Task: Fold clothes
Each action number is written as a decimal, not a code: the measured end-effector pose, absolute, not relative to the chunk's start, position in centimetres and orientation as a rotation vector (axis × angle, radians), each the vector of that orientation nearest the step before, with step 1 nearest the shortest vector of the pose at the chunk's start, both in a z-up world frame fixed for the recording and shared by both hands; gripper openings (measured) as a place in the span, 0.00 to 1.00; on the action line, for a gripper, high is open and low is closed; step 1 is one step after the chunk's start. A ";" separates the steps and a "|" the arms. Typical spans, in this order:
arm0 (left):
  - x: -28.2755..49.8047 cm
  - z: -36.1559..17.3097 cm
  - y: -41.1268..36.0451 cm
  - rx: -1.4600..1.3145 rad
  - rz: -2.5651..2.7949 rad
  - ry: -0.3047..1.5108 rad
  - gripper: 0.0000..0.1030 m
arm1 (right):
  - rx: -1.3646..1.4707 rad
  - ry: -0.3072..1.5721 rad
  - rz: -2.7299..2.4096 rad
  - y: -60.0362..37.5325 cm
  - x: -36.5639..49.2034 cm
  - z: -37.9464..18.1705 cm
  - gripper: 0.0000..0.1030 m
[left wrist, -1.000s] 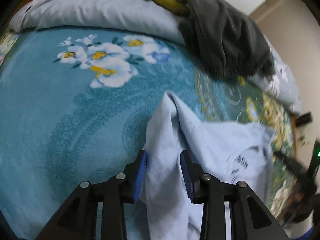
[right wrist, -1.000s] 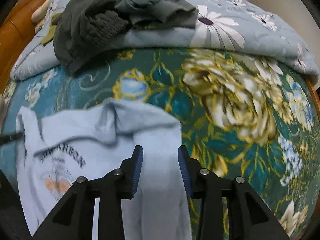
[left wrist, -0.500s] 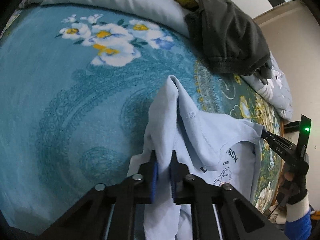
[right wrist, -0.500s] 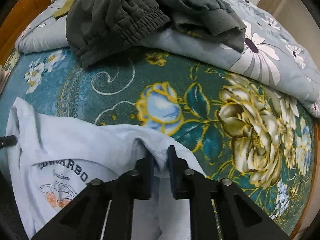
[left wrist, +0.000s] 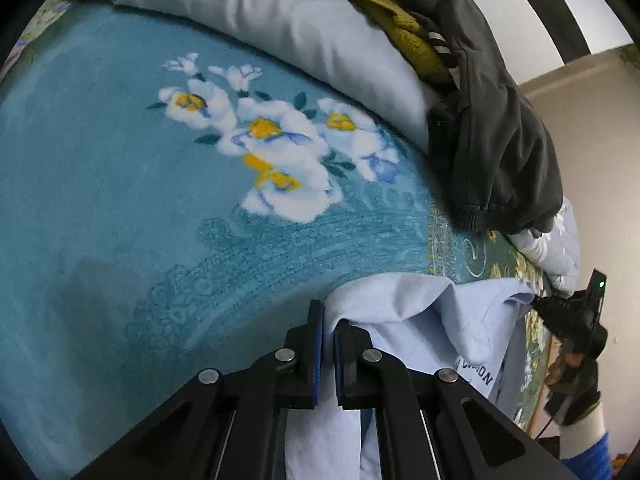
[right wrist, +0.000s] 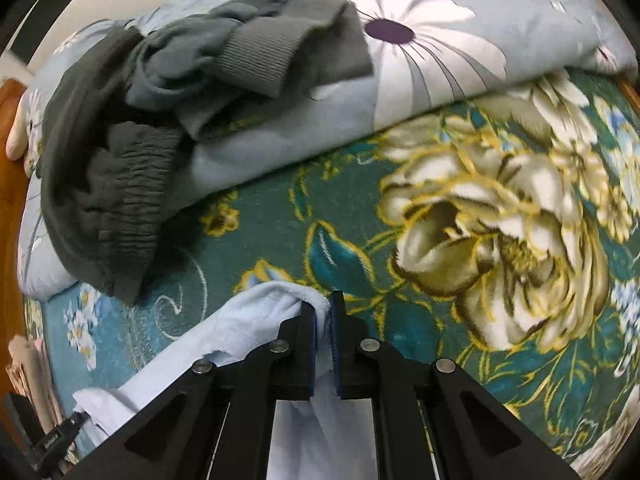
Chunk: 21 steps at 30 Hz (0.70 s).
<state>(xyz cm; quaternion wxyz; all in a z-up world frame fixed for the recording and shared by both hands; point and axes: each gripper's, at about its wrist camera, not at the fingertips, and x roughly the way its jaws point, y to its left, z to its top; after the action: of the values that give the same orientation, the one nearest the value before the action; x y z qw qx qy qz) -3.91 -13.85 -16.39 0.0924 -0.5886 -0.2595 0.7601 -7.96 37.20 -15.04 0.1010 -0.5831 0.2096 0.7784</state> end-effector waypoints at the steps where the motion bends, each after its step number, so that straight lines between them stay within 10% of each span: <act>1: -4.0 -16.2 -13.5 -1.733 2.273 -0.733 0.05 | -1.714 0.632 2.291 37.4 -7.9 -15.1 0.06; 8: -4.8 -17.7 -13.5 -1.782 2.287 -0.703 0.09 | -1.662 0.695 2.398 38.3 -5.7 -12.6 0.37; 21: -4.3 -17.2 -13.8 -1.790 2.305 -0.735 0.33 | -1.829 0.618 2.340 38.6 11.6 -13.4 0.38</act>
<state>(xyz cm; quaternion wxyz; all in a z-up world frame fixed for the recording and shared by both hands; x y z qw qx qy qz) -4.33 -13.80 -17.18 0.0661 -0.5934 -0.2437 0.7643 11.58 38.57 -13.41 0.0542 -0.6021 0.2033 0.7702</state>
